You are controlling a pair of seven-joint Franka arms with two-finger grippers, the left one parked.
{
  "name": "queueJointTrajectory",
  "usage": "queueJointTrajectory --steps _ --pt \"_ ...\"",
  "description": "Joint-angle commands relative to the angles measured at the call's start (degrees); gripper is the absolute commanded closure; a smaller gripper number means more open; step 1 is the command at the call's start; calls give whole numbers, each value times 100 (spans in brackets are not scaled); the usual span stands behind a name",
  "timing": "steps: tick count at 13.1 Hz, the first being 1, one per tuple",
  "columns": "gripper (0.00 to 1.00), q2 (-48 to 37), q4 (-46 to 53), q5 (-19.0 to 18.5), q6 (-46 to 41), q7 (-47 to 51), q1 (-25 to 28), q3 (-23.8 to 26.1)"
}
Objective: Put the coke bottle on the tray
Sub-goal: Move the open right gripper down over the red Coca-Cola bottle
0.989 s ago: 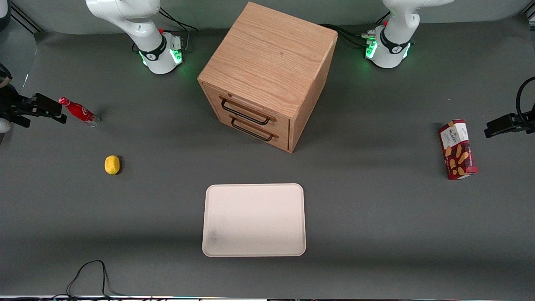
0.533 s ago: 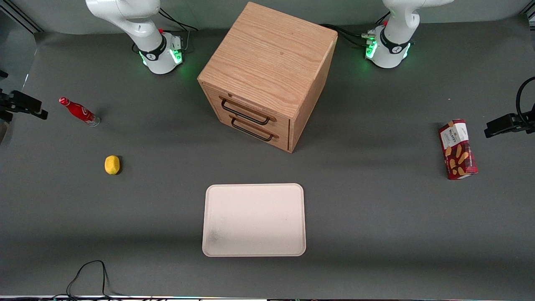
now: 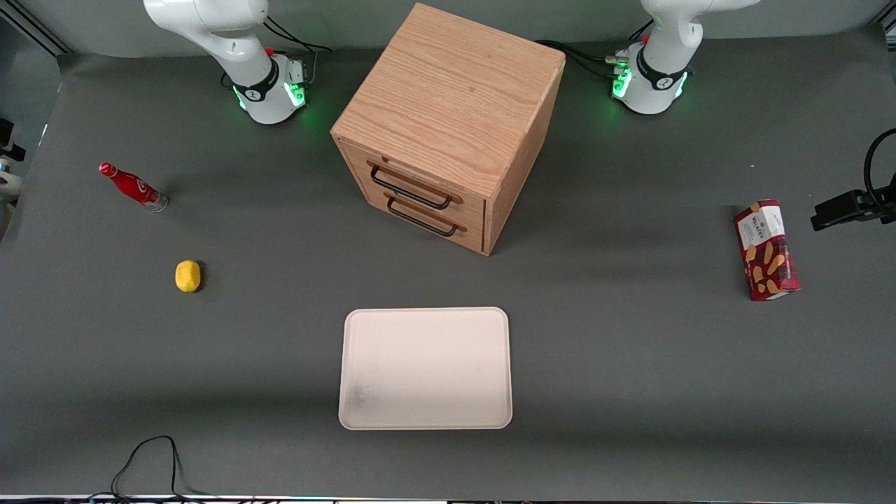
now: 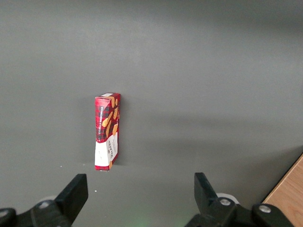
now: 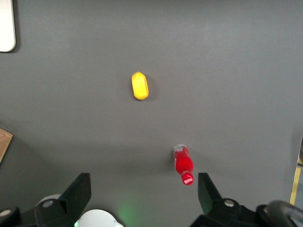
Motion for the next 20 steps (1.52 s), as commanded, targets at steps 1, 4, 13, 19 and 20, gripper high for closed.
queueJointTrajectory --steps 1,4,13,19,20 --pt "0 -936 -928 -352 265 -159 80 -254" --pt "0 -1666 -1430 -747 222 -229 80 -430" --pt "0 -1932 -1686 -1118 221 -783 89 -993" --pt "0 -1739 -2695 -1127 1432 -774 80 -1160" --pt "0 -1730 -2889 -1127 1687 -774 80 -1195"
